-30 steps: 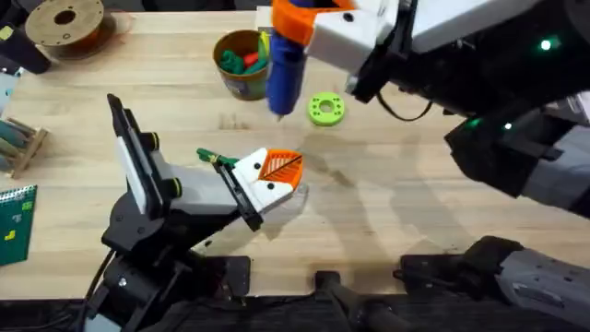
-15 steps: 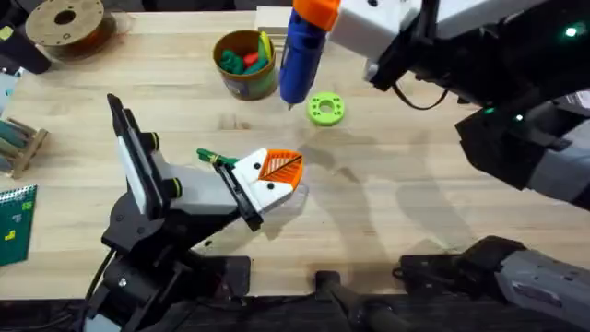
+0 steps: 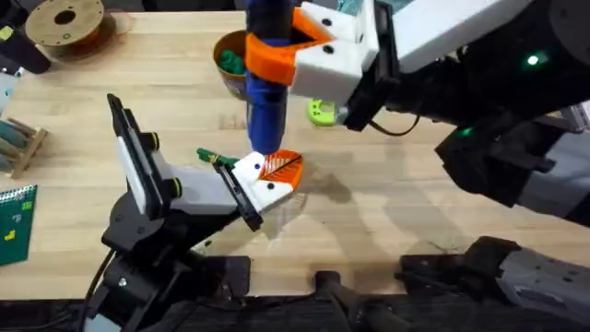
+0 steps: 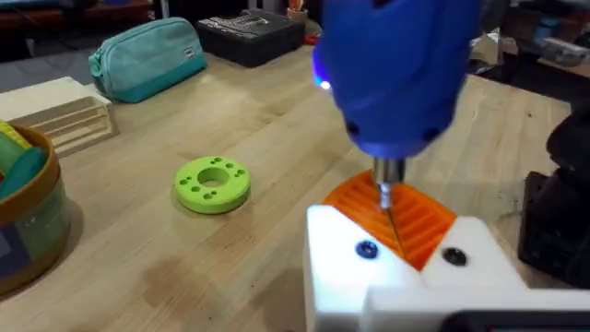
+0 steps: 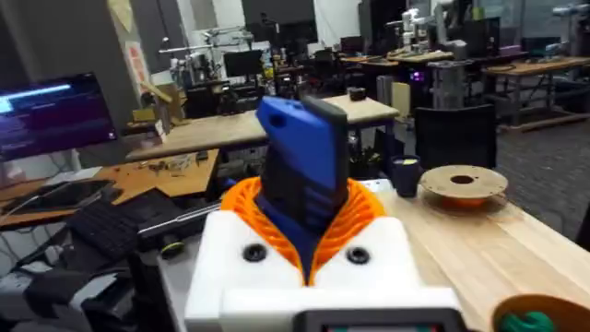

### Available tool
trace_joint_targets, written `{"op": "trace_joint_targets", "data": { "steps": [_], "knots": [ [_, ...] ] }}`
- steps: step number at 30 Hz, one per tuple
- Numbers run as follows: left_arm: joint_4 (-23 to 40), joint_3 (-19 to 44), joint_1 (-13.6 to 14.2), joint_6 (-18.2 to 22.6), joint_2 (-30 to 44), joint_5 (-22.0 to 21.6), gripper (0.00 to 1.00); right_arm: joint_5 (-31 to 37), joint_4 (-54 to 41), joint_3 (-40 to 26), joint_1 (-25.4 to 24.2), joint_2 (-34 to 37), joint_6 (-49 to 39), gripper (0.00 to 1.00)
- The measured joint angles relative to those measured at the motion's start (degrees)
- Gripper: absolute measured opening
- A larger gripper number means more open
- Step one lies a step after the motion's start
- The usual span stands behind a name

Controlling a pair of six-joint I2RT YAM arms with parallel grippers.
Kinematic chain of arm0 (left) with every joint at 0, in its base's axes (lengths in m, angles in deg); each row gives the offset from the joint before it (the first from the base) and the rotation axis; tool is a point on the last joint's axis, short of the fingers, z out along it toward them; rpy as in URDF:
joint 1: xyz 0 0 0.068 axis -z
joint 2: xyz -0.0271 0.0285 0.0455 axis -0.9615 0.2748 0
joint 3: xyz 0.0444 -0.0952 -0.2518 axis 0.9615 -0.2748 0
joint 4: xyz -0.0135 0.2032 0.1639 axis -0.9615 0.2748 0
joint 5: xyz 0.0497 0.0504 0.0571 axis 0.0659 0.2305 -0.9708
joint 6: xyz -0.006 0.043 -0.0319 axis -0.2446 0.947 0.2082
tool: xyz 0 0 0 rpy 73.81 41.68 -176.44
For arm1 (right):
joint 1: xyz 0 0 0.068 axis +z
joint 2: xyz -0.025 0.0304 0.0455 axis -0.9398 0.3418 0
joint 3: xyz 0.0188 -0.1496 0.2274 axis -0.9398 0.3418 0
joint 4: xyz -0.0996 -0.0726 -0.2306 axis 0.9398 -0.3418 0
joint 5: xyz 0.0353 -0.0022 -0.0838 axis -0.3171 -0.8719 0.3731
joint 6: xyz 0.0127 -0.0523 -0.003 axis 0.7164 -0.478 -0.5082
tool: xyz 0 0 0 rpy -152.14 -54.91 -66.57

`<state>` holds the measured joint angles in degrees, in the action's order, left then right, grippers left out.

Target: Pick up the gripper from the table and insert it into the empty holder that is missing its gripper. Then pick up a screw, insert it into the mounting hole, and use the screwdriver to tighten it. Finally, clean up the table by picking up the vegetable and placing it into the bucket.

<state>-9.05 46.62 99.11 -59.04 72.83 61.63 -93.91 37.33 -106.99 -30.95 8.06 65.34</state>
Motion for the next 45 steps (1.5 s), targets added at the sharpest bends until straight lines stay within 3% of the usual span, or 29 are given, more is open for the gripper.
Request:
{"op": "trace_joint_targets", "data": {
  "steps": [7, 45],
  "knots": [
    [0.0, 0.0, 0.0, 0.0, 0.0, 0.0, 0.010, 0.5, 0.0, 0.0, 2.2, 1.0, -0.1, 0.031],
    [0.0, 0.0, 0.0, 0.0, 0.0, 0.0, 0.010, 2.4, -0.9, 0.0, 2.2, 2.6, -1.2, 0.031]
  ]
}}
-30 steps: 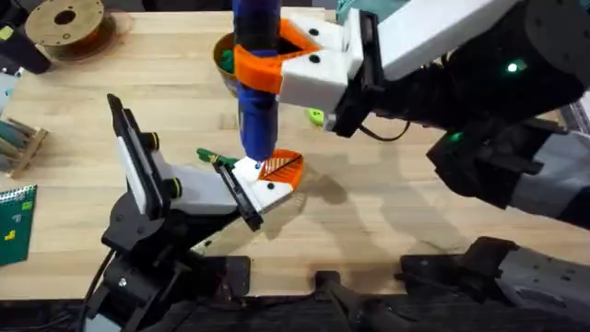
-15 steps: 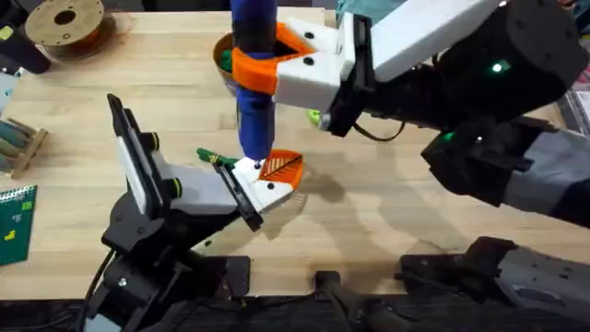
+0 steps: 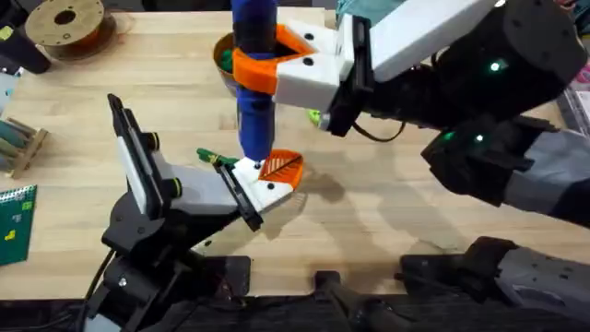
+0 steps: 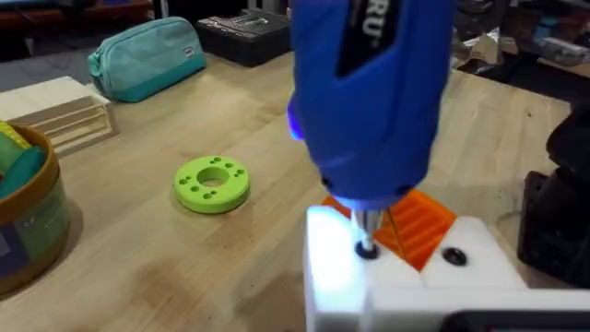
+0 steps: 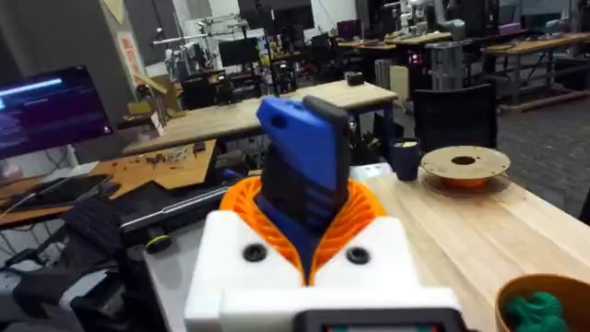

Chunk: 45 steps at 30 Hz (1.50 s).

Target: Pick up the gripper from the table and insert it into the empty holder that is missing its gripper. Then pick up a screw, insert it into the mounting hole, and use the screwdriver to tighten it. Finally, clean up the table by picking up the vegetable and placing it into the bucket.

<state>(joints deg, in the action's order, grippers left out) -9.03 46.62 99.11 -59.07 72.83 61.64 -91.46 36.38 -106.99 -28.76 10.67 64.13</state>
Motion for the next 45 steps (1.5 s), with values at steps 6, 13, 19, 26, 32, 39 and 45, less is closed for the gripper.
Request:
{"op": "trace_joint_targets", "data": {
  "steps": [6, 13, 19, 26, 32, 39, 45],
  "knots": [
    [0.0, 0.0, 0.0, 0.0, 0.0, 0.0, 0.010, 0.3, 0.2, 0.0, 0.0, 0.0, 0.0, 0.031],
    [0.0, 0.0, 0.0, 0.0, 0.0, 0.0, 0.010, 2.2, 12.5, 0.0, -0.3, 0.3, 1.3, 0.031],
    [0.0, 0.0, 0.0, 0.0, 0.0, 0.0, 0.010, 3.4, 9.3, -0.1, -1.3, 0.2, 0.1, 0.031],
    [0.0, 0.0, 0.0, 0.0, 0.0, 0.0, 0.010, 3.7, -7.6, -0.1, -11.0, 0.2, -13.1, 0.031],
    [0.0, 0.0, 0.0, 0.0, 0.0, 0.0, 0.010, 11.4, -24.9, -0.6, -22.6, 0.2, -34.3, 0.031],
    [0.0, 0.0, 0.0, 0.0, 0.0, 0.0, 0.010, 23.5, -42.3, -0.9, -26.6, 0.5, -67.8, 0.031],
    [0.0, 0.0, 0.0, 0.0, 0.0, 0.0, 0.010, 28.4, -49.5, -1.0, -26.6, 4.4, -86.8, 0.031]
  ]
}}
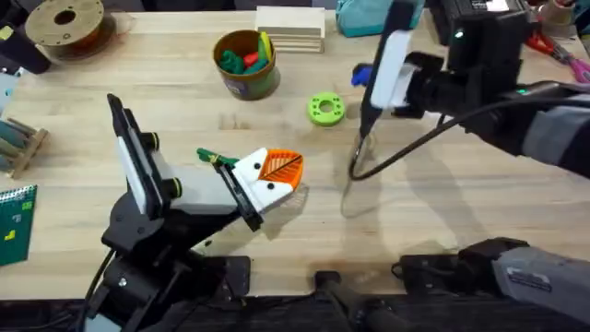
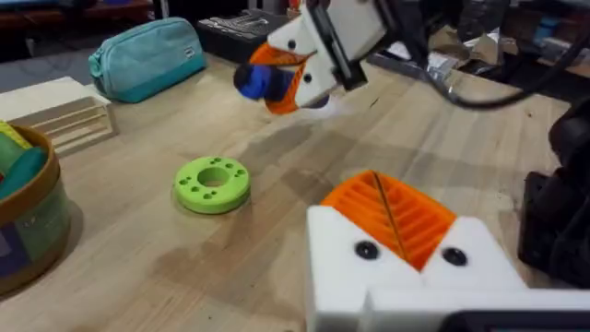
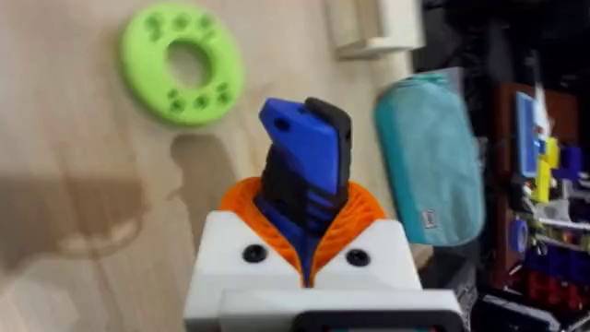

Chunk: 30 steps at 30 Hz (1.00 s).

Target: Pick up the gripper from the table and insert it into the empty holder that is missing its gripper. Then pick up a screw, insert it into the mounting hole, and use the screwdriver to tighten it. Finally, clean up the table by picking up the vegetable and placing it into the bucket.

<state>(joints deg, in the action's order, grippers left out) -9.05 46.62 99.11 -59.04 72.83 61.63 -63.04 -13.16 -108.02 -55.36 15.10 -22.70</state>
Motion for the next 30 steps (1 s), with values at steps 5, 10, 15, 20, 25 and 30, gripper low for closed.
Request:
{"op": "trace_joint_targets", "data": {
  "steps": [5, 10, 15, 20, 25, 30],
  "knots": [
    [0.0, 0.0, 0.0, 0.0, 0.0, 0.0, 0.010, 1.1, -1.7, 0.0, 0.0, 3.6, -6.1, 0.031],
    [0.0, 0.0, 0.0, 0.0, 0.0, 0.0, 0.010, 3.0, -1.9, -0.2, 0.0, 7.5, -11.6, 0.031],
    [0.0, 0.0, 0.0, 0.0, 0.0, 0.0, 0.010, 4.8, -2.2, -0.2, 0.0, 11.3, -13.5, 0.031],
    [0.0, 0.0, 0.0, 0.0, 0.0, 0.0, 0.010, 5.9, -5.9, -0.8, 0.0, 11.7, -14.2, 0.217],
    [0.0, 0.0, 0.0, 0.0, 0.0, 0.0, 0.010, 6.8, -10.3, -3.0, 0.0, 11.1, -13.9, 0.874],
    [0.0, 0.0, 0.0, 0.0, 0.0, 0.0, 0.010, 10.2, -12.2, -3.5, 0.1, 10.4, -6.2, 0.960]
  ]
}}
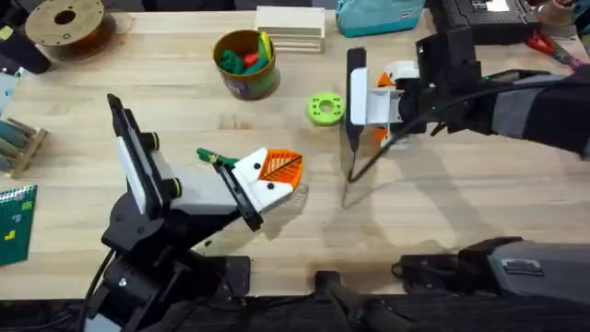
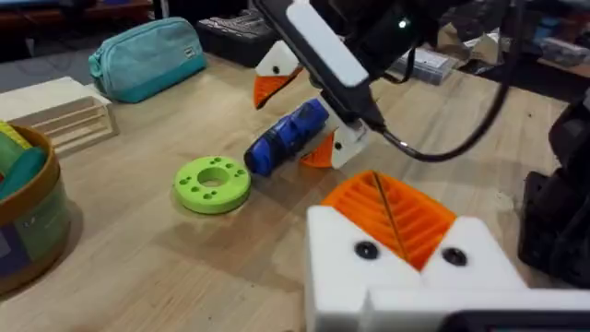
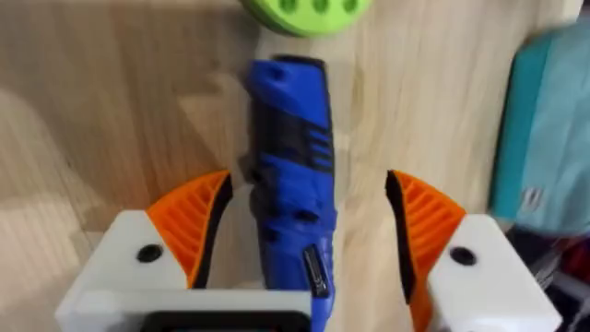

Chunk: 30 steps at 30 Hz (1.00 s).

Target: Pick up the gripper from the table and insert it into the empty holder that is missing its gripper. Then pick up a screw, insert it into the mounting hole, and use the screwdriver to tighten it. Finally, clean up the table by picking up the vegetable and placing it into the bucket.

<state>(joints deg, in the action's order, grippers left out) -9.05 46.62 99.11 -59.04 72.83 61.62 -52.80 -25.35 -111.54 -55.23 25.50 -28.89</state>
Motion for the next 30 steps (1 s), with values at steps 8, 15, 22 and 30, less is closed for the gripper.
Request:
{"op": "trace_joint_targets", "data": {
  "steps": [8, 15, 22, 30],
  "knots": [
    [0.0, 0.0, 0.0, 0.4, 0.0, 0.0, 0.073, 4.6, -4.2, 0.8, 2.6, -7.1, 21.0, 0.961],
    [0.0, 0.0, 0.0, 0.0, 0.0, 0.0, 0.976, 5.1, -5.6, 0.8, 7.7, -19.8, 43.0, 0.961],
    [-7.0, -0.4, 0.0, 0.1, 0.0, -0.8, 0.985, 5.2, -5.7, 0.8, 12.0, -25.7, 51.9, 0.961],
    [21.7, 22.8, 0.0, -5.5, 8.7, -16.8, 0.986, 5.0, -5.8, 0.8, 17.6, -26.0, 54.3, 0.961]
  ]
}}
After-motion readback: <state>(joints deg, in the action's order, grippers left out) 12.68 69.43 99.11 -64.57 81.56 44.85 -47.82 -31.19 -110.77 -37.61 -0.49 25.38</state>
